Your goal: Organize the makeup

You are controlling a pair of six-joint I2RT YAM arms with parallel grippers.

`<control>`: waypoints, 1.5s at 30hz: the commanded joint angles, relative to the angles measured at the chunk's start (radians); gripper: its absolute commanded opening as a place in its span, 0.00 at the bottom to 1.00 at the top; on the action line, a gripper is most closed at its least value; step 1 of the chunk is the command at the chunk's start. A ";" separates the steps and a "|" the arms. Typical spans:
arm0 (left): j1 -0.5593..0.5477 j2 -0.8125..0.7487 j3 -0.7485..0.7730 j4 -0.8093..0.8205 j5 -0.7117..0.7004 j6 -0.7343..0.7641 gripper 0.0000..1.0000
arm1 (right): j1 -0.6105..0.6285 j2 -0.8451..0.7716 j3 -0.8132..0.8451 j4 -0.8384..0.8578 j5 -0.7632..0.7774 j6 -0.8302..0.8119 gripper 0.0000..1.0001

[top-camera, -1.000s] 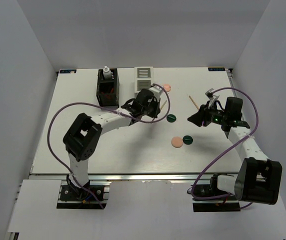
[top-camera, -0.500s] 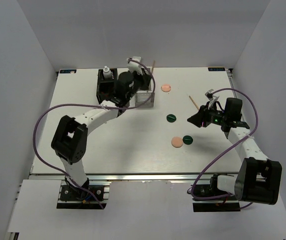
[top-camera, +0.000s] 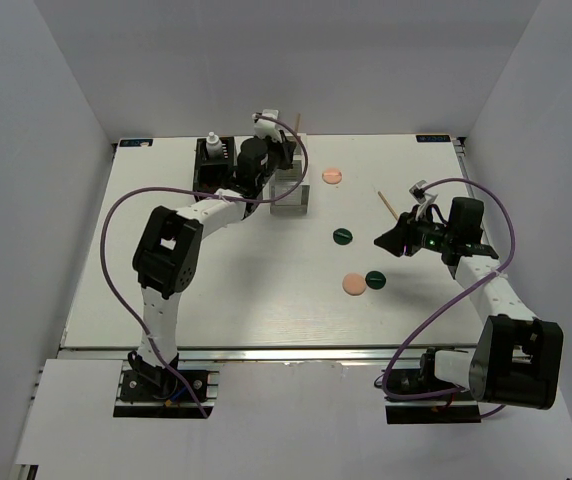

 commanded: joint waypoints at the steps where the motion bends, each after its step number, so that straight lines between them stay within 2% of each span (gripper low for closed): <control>1: 0.000 -0.028 0.028 0.013 0.031 0.018 0.00 | -0.006 -0.019 -0.006 0.028 -0.021 0.004 0.44; 8: 0.000 -0.025 0.007 -0.020 0.007 0.043 0.00 | -0.006 -0.001 0.003 0.039 -0.024 0.005 0.51; 11: 0.000 -0.023 0.010 -0.040 0.015 0.046 0.09 | -0.006 0.001 0.006 0.036 -0.026 0.004 0.52; 14: 0.002 -0.029 -0.010 -0.046 0.007 0.047 0.12 | -0.004 -0.001 0.009 0.033 -0.026 0.007 0.53; 15: 0.000 -0.031 -0.024 -0.044 0.005 0.046 0.23 | -0.006 -0.003 0.007 0.030 -0.024 0.007 0.53; 17: 0.000 -0.037 -0.036 -0.040 0.004 0.038 0.29 | -0.004 -0.007 0.007 0.025 -0.022 0.005 0.54; 21: 0.000 -0.066 -0.055 -0.030 0.004 0.027 0.53 | -0.006 -0.010 0.004 0.017 -0.021 0.001 0.56; 25: 0.000 -0.103 -0.081 -0.018 0.005 0.017 0.62 | -0.004 -0.007 0.010 0.016 -0.021 0.001 0.57; 31: 0.000 -0.198 -0.108 -0.001 0.025 -0.002 0.63 | -0.006 -0.001 0.038 0.001 0.000 -0.015 0.58; 34: 0.000 -0.282 -0.122 -0.041 0.033 0.000 0.52 | -0.006 0.005 0.055 -0.010 0.010 -0.021 0.58; 35: 0.000 -0.334 -0.128 -0.088 0.077 -0.002 0.34 | -0.004 0.007 0.060 -0.010 0.014 -0.021 0.58; 37: 0.002 -0.388 -0.127 -0.166 0.100 -0.013 0.07 | -0.006 0.016 0.075 -0.016 0.025 -0.021 0.58; 38: 0.003 -0.443 -0.128 -0.264 0.125 -0.017 0.00 | -0.004 0.019 0.079 -0.018 0.030 -0.021 0.58; 41: 0.005 -0.540 -0.171 -0.418 0.172 -0.049 0.00 | -0.004 0.034 0.095 -0.022 0.095 -0.021 0.58; 43: 0.006 -0.650 -0.266 -0.478 0.183 -0.077 0.26 | -0.004 0.057 0.104 -0.009 0.230 -0.010 0.59; 44: 0.008 -0.692 -0.309 -0.487 0.188 -0.085 0.42 | -0.004 0.069 0.110 -0.003 0.282 -0.007 0.59; 45: 0.008 -0.777 -0.397 -0.492 0.183 -0.108 0.61 | -0.004 0.083 0.121 0.004 0.331 -0.001 0.60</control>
